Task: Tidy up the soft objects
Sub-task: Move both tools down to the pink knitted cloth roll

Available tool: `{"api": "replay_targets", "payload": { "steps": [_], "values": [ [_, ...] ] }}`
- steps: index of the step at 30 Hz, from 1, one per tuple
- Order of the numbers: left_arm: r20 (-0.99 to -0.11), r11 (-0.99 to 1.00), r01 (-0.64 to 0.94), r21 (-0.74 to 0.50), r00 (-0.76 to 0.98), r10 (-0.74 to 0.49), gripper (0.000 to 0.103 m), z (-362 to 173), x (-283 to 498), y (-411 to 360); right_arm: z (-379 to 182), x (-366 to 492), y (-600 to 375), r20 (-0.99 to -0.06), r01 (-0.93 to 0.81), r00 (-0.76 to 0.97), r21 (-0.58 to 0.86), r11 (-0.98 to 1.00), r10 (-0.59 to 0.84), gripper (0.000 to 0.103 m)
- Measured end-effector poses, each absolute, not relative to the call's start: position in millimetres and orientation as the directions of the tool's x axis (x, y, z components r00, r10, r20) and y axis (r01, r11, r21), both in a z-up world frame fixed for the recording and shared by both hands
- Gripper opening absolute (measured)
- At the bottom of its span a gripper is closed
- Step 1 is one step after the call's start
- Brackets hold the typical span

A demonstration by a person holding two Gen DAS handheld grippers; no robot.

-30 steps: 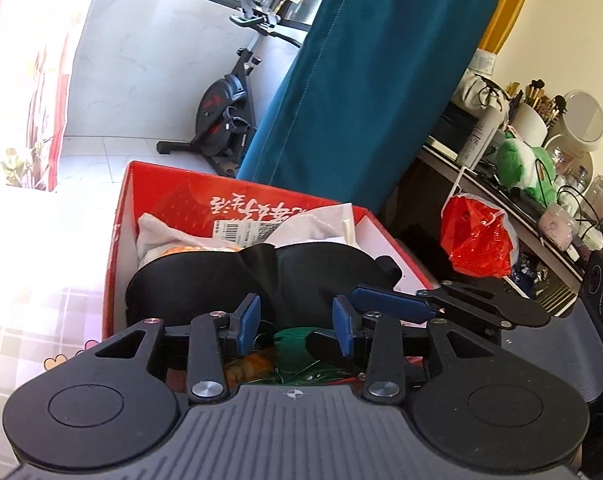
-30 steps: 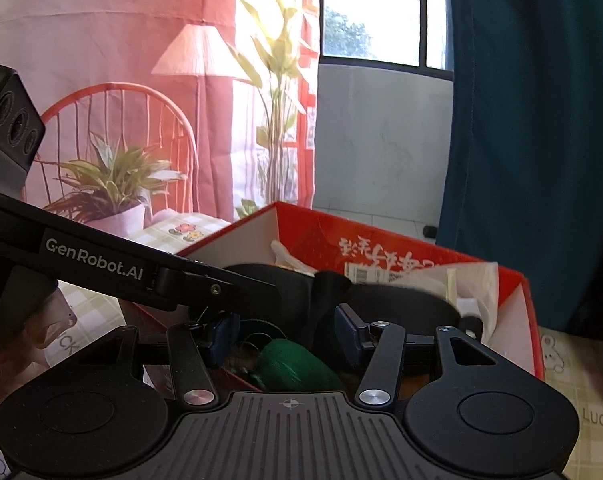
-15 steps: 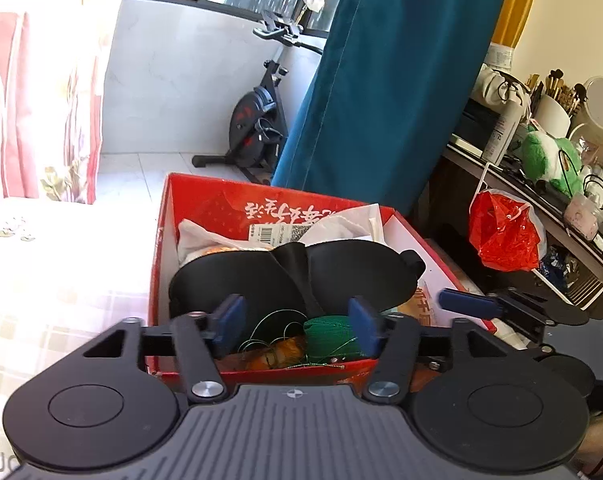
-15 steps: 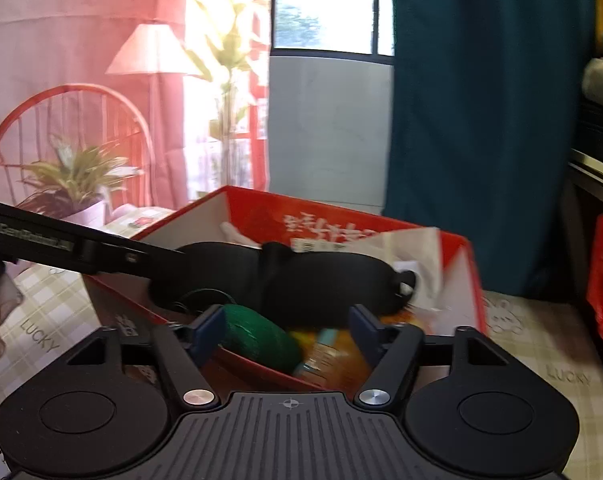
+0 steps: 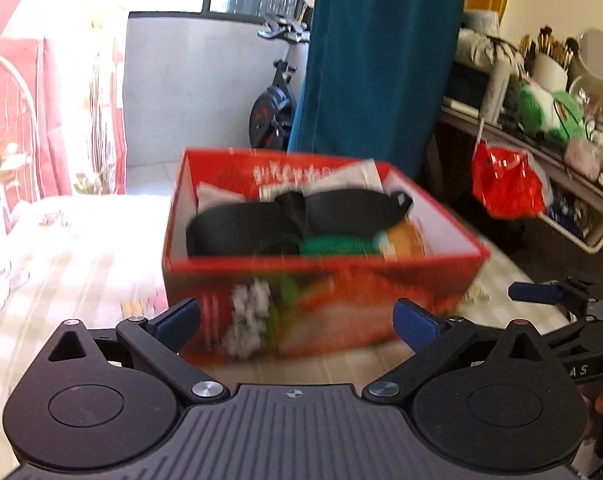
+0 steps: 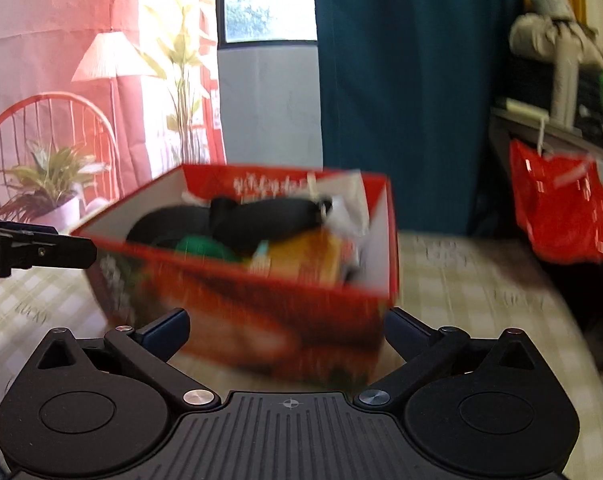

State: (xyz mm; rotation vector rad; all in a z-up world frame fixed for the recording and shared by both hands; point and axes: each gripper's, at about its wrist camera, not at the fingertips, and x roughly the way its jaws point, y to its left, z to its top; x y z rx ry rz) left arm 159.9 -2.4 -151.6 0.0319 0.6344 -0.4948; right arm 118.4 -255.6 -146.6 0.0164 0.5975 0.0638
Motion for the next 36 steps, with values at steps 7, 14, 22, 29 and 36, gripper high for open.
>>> {"api": "replay_targets", "payload": {
  "steps": [7,14,22,29,36],
  "values": [
    [-0.642,0.876,0.465,-0.127,0.635,-0.43,0.103,-193.7,137.9,-22.8,-191.0,72.4,-266.4,-0.688,-0.051,0.723,0.044,0.998,0.067,0.102],
    [-0.689,0.881,0.466,-0.078,0.614,-0.386,0.103,-228.7,134.0,-39.7,-213.4,52.7,-279.9,-0.749,0.028,0.662,0.063,0.998,0.029,0.098],
    [-0.714,0.887,0.453,-0.087,0.593,-0.373,0.101,-250.4,136.2,-43.0,-225.7,58.1,-291.6,-0.752,0.041,0.657,0.111,0.993,0.056,0.084],
    [-0.707,0.888,0.455,-0.07,0.605,-0.366,0.095,-261.0,140.8,-45.4,-225.9,66.2,-284.8,-0.72,-0.024,0.687,0.106,0.994,0.093,0.055],
    [-0.706,0.873,0.488,0.017,0.624,-0.335,0.082,-264.0,137.0,-56.0,-228.0,84.5,-279.8,-0.695,-0.066,0.709,0.107,0.992,0.122,0.037]
  ]
}}
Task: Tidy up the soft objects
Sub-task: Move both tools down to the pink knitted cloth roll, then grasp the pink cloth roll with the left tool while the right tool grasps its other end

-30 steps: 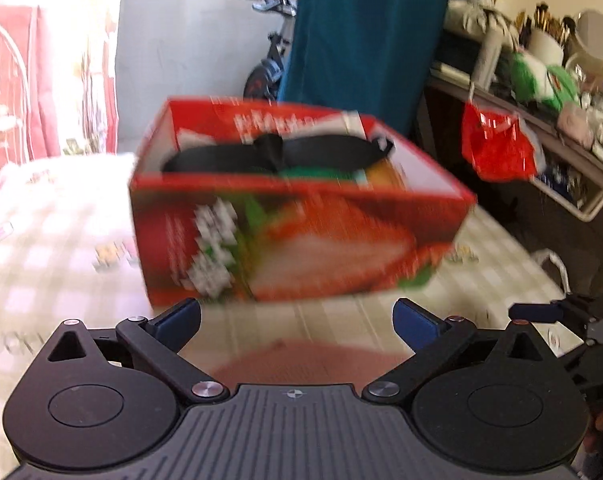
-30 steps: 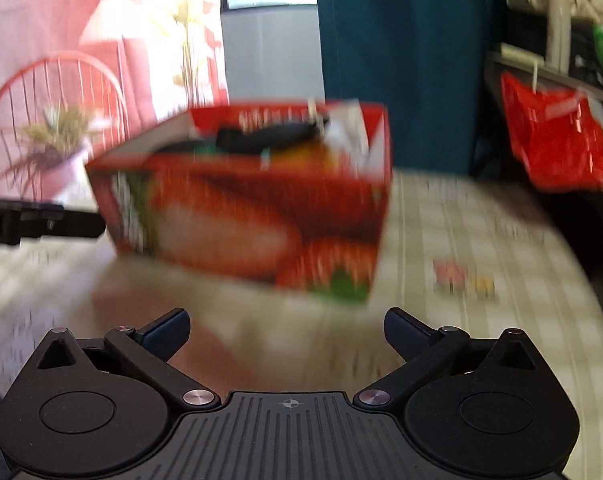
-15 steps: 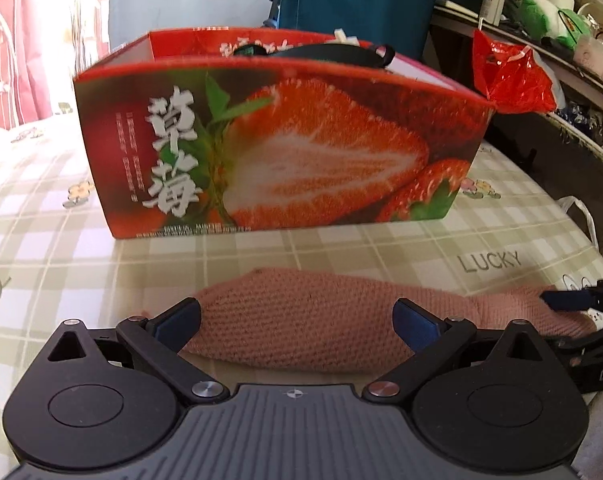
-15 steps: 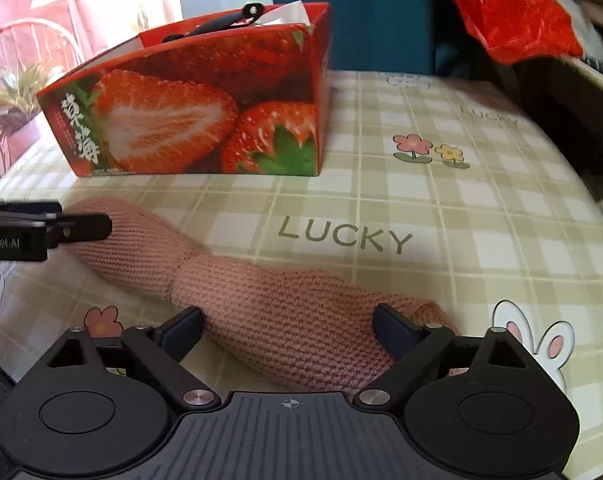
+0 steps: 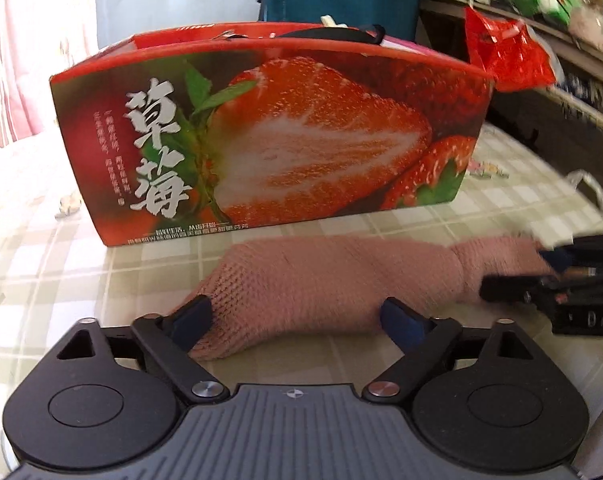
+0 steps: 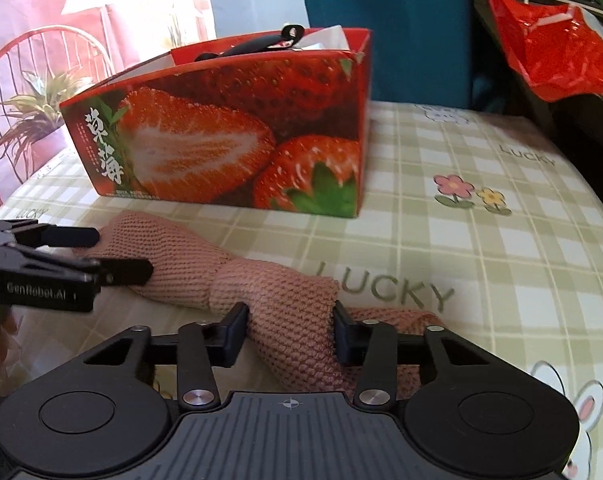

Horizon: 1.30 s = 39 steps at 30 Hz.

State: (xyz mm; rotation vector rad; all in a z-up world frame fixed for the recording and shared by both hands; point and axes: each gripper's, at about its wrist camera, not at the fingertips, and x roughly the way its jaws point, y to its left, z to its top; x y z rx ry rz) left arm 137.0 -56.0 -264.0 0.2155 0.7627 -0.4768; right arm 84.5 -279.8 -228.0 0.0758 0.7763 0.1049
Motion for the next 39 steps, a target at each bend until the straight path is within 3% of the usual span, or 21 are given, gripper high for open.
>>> {"api": "replay_targets", "payload": {
  "steps": [4,6,9,13,24,27,30,39],
  "values": [
    [-0.694,0.868,0.494,0.055,0.643,-0.322,0.034,-260.5,134.0,-57.4,-230.5,92.9,-271.2,-0.679,-0.108,0.721,0.088,0.99,0.139,0.037],
    [-0.69,0.878,0.473,0.064,0.657,-0.304,0.02,-260.9,134.6,-53.5,-231.3,95.4,-266.8,-0.673,-0.125,0.726,0.077,0.989,0.144,0.037],
    [-0.688,0.893,0.45,0.007,0.65,-0.323,0.011,-261.0,139.8,-40.4,-231.7,94.8,-264.1,-0.666,-0.138,0.732,0.064,0.988,0.145,0.039],
    [-0.686,0.898,0.441,-0.008,0.651,-0.325,0.01,-259.7,137.9,-34.1,-227.8,84.4,-263.5,-0.664,-0.125,0.737,0.051,0.991,0.127,0.052],
    [-0.689,0.913,0.407,-0.035,0.651,-0.317,0.007,-257.8,133.1,-24.5,-226.4,64.9,-277.4,-0.672,-0.07,0.733,0.079,0.994,0.105,0.049],
    [-0.688,0.914,0.403,-0.048,0.65,-0.323,0.007,-258.1,134.2,-22.2,-228.6,66.0,-278.6,-0.674,-0.078,0.729,0.095,0.992,0.122,0.041],
    [-0.687,0.913,0.405,-0.042,0.652,-0.321,0.007,-258.3,133.0,-22.9,-229.8,65.5,-280.9,-0.662,-0.106,0.729,0.141,0.984,0.174,0.024],
    [-0.687,0.914,0.404,-0.044,0.652,-0.321,0.007,-257.9,131.6,-22.2,-230.1,64.8,-276.7,-0.654,-0.116,0.737,0.128,0.985,0.171,0.019]
  ]
}}
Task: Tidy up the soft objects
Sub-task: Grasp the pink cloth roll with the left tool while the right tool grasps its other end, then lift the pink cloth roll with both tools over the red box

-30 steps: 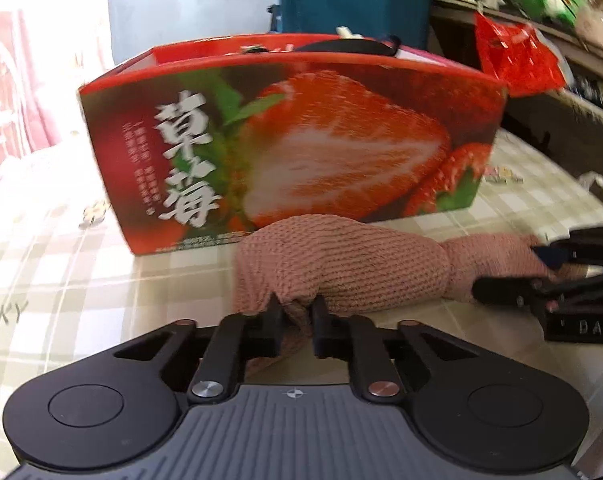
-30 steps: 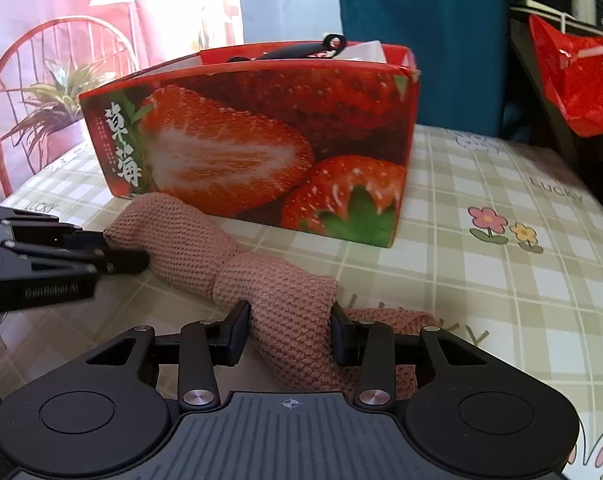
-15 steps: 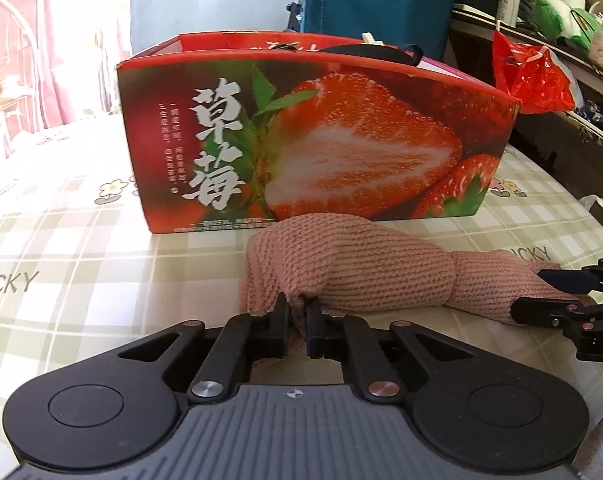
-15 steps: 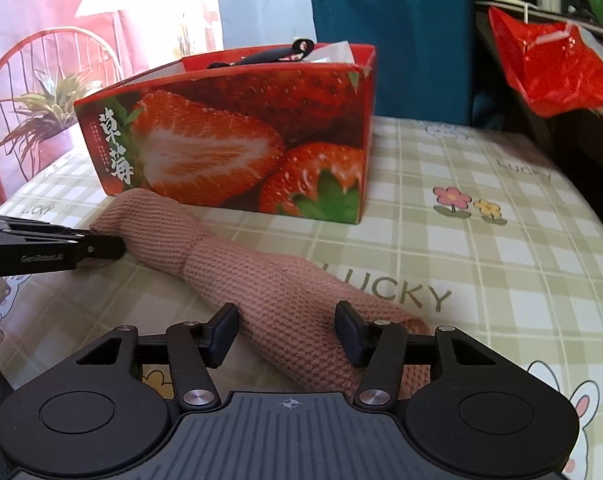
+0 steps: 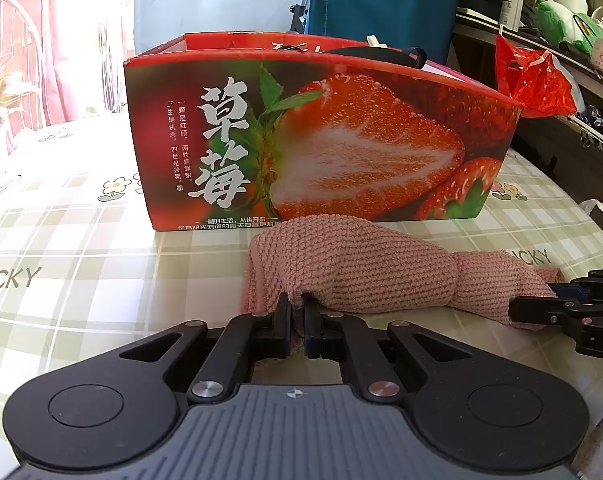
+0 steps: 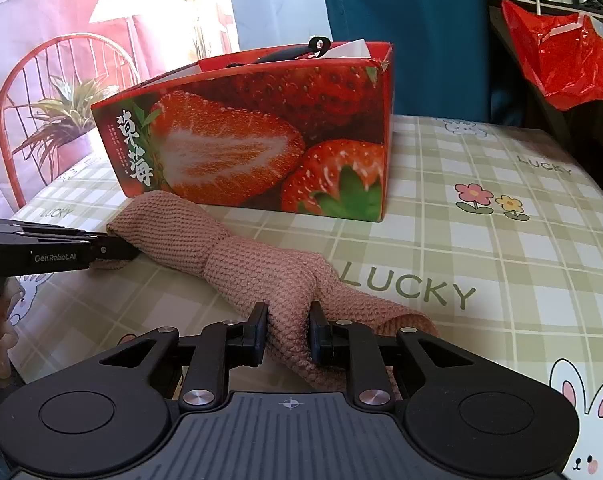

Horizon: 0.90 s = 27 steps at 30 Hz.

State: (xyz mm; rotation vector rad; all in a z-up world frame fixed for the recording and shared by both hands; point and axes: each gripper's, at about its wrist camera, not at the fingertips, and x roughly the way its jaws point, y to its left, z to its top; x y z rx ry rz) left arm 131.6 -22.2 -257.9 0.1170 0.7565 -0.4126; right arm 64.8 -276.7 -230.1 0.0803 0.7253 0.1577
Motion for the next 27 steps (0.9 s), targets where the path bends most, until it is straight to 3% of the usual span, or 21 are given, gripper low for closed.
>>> {"api": "replay_targets", "payload": {
  "steps": [13,20,27],
  "values": [
    [-0.667,0.912,0.41,-0.016,0.675,-0.315,0.005,-251.9,123.1,-24.3,-227.3,62.5,-275.8,-0.629,-0.127,0.758,0.121,0.984,0.175,0.016],
    [-0.567,0.9,0.427,-0.085,0.722,-0.397,0.004,-209.8,117.3,-12.5,-205.1,58.5,-279.0,-0.539,-0.136,0.821,0.131,0.982,0.186,0.015],
    [-0.419,0.912,0.401,-0.085,0.817,-0.397,0.004,-147.5,126.2,-2.4,-155.7,73.5,-281.3,-0.386,-0.167,0.897,0.152,0.974,0.214,0.014]
  ]
}}
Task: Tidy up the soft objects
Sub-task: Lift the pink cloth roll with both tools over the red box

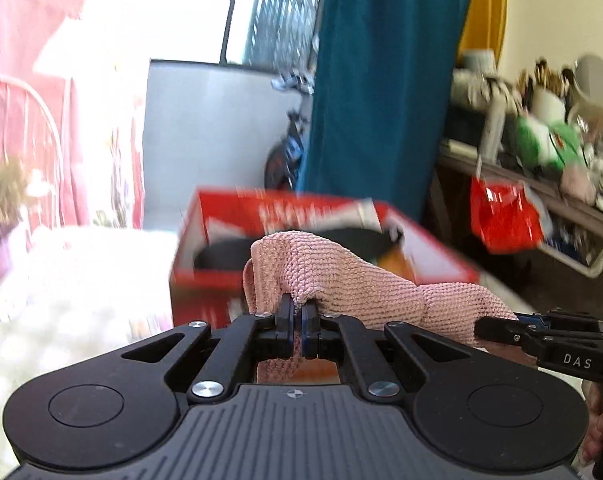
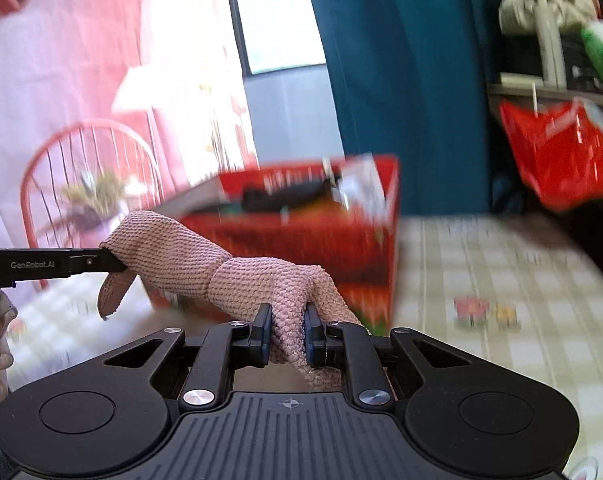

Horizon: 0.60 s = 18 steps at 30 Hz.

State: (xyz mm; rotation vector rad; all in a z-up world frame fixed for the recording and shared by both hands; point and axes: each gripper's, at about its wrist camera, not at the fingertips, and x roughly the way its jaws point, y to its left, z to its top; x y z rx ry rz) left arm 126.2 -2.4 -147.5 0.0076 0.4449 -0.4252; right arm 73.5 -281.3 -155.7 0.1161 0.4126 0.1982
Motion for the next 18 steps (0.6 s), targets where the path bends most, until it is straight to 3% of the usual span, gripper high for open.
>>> {"api": "replay_targets", "payload": {
  "steps": [5,9,18],
  "values": [
    [-0.381,0.913,0.403,-0.062,0.836,-0.395,0.004,-123.4,145.6,-13.9,-119.6,107.6,-273.6,-0.311,-0.186,0.925,0.136,0.973,0.22,0.014],
    [-0.402,0.915,0.391,-0.104,0.825,-0.398,0.004,-119.0,179.3,-20.5,-103.2,142.2,-268.7,-0.282,-0.168,0.94,0.106,0.98,0.192,0.014],
    [-0.483,0.923,0.338,-0.185,0.787,-0.384,0.004,-135.5,254.9,-22.8,-103.8,222.3,-266.9,-0.309,-0.106,0.943,0.068,0.992,0.122,0.014]
  ]
}}
